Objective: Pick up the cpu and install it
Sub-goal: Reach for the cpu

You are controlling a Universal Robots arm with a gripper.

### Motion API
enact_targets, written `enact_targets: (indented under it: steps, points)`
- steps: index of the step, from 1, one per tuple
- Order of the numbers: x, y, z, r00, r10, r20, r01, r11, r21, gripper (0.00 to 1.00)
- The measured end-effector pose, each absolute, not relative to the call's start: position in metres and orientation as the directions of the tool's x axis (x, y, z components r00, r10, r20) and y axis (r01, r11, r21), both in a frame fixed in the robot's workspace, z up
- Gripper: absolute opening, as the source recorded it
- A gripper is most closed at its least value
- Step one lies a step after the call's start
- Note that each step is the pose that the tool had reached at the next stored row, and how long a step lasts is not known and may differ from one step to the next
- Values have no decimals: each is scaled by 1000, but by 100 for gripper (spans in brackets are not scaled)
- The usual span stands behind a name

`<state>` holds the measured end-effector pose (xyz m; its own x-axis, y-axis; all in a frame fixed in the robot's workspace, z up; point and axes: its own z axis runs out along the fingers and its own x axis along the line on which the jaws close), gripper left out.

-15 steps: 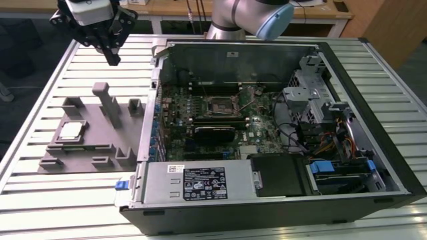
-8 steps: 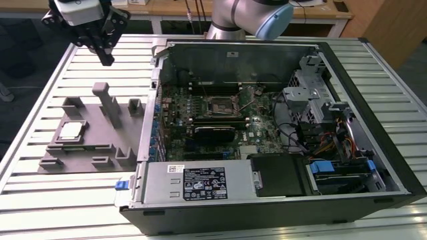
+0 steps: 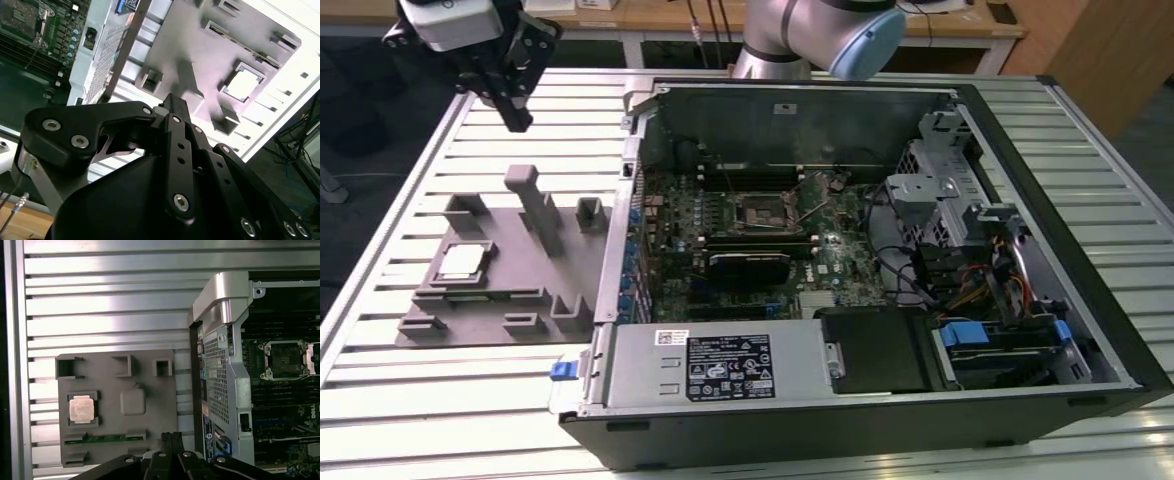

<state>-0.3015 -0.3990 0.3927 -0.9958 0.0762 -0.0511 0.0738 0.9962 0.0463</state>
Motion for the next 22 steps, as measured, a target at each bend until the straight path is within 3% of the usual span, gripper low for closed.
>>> enact_targets:
  steps: [22]
  points:
    - [-332,-399,383,-996,76,-52,74,996,46,11]
